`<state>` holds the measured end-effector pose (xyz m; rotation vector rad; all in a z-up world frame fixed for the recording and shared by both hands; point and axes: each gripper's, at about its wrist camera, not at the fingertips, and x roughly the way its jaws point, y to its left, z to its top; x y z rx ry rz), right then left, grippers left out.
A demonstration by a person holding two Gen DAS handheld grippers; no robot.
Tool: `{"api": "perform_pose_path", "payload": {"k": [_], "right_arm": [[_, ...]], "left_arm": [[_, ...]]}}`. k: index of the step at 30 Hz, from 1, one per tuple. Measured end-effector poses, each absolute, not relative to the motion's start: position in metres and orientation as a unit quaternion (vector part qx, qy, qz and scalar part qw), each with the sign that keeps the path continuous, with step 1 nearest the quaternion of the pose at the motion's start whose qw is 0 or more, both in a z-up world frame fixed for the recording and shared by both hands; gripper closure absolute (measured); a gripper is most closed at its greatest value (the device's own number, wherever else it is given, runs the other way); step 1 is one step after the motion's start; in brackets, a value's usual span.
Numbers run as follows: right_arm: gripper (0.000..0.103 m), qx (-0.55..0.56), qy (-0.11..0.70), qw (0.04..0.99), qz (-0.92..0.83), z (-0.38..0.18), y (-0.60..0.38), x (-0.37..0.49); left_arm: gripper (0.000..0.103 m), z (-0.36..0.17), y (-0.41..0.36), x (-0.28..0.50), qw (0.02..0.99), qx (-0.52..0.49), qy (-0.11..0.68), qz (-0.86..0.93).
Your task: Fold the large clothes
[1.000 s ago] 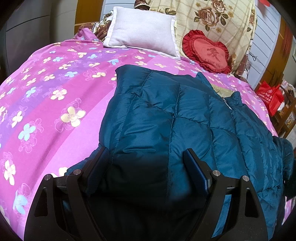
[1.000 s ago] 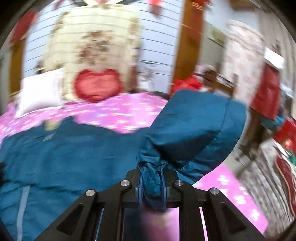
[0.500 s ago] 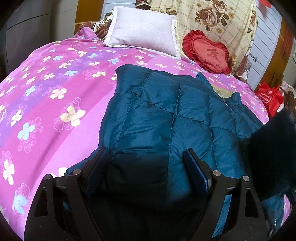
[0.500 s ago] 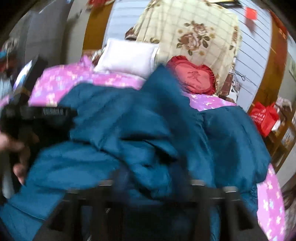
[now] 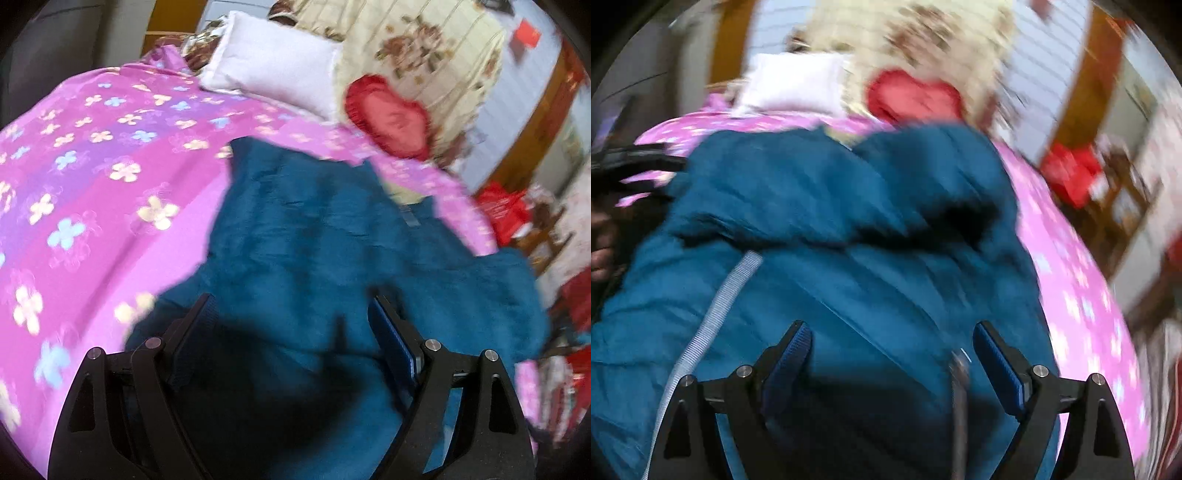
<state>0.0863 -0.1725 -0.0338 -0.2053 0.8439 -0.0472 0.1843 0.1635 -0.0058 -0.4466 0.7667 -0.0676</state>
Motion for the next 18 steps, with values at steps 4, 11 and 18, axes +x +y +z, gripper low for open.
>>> {"api": "perform_pose_path", "payload": {"k": [4, 11, 18], "right_arm": [[0.008, -0.044, 0.443, 0.895, -0.035, -0.052, -0.206, 0.092], [0.001, -0.027, 0.45, 0.892, -0.038, -0.061, -0.212, 0.094], [0.0, -0.023, 0.453, 0.891, -0.036, -0.061, -0.209, 0.096]], "left_arm": [[0.013, -0.003, 0.12, 0.17, 0.882, -0.246, 0.383, -0.123], [0.015, -0.035, 0.067, 0.175, 0.842, -0.286, 0.43, -0.154], [0.094, -0.006, 0.073, 0.167, 0.862, -0.26, 0.407, -0.153]]}}
